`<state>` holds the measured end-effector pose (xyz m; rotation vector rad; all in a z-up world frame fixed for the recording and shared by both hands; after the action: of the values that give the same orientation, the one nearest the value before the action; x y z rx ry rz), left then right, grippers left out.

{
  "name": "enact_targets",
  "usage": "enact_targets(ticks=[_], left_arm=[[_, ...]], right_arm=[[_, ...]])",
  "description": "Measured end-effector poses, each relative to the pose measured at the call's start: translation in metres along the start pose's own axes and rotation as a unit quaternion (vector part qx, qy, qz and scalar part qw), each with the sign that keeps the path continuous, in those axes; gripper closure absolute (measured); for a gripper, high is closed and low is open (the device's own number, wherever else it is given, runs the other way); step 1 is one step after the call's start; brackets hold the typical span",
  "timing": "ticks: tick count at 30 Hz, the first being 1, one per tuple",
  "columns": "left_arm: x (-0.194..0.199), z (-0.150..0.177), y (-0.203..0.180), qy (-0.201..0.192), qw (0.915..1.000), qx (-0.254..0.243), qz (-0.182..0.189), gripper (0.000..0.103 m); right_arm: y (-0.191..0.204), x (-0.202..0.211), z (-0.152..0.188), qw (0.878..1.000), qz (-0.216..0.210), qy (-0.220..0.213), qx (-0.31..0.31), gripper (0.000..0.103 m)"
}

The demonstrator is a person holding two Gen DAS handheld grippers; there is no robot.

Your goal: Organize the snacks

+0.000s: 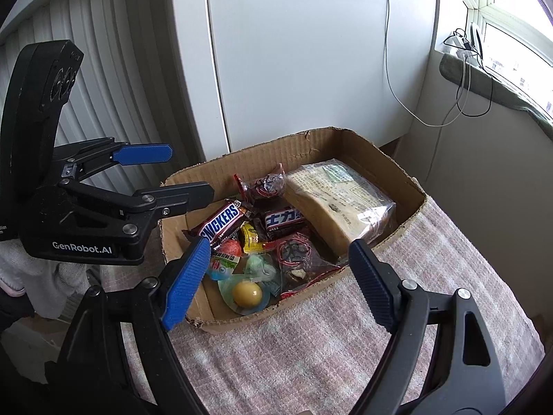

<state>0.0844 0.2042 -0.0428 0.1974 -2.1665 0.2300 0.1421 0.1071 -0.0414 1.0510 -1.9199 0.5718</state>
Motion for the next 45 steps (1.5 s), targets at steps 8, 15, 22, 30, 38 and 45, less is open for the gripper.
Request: enact_targets(ticks=[8, 15, 22, 30, 38, 45], left_arm=[[0.003, 0.001, -0.002, -0.003, 0.9999, 0.009, 0.003, 0.022], [0.004, 0.003, -0.001, -0.003, 0.9998, 0.019, -0.007, 0.021], [0.006, 0.004, -0.003, -0.006, 0.9997, 0.021, -0.013, 0.021], [0.012, 0.004, -0.009, -0.016, 0.9995, 0.018, -0.019, 0.021], [0.022, 0.007, -0.022, -0.031, 0.9992, 0.018, -0.019, 0.021], [0.039, 0.015, -0.034, -0.049, 0.9982, 0.022, -0.026, 0.021]], right_arm=[[-0.009, 0.012, 0.007, 0.999, 0.013, -0.02, -0.028, 0.009], [-0.012, 0.021, 0.009, 0.998, 0.029, -0.03, -0.039, 0.009], [-0.013, 0.028, 0.011, 0.998, 0.034, -0.035, -0.049, 0.009], [-0.012, 0.038, 0.016, 0.996, 0.05, -0.043, -0.058, 0.009], [-0.016, 0.052, 0.026, 0.993, 0.07, -0.046, -0.08, 0.009], [-0.022, 0.068, 0.033, 0.987, 0.107, -0.052, -0.109, 0.009]])
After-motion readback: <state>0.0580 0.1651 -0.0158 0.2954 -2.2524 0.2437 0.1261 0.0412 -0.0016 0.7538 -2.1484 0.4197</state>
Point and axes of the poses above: each gripper's, at about its wrist camera, not at the fingertips, and x roughly against the way its jaws point, y to its left, z to its underside, the point moved 4 cm from there along -x, roughly the way its jaws point, and after that the axes turned 14 degrees about y, right-handed, at the moved point
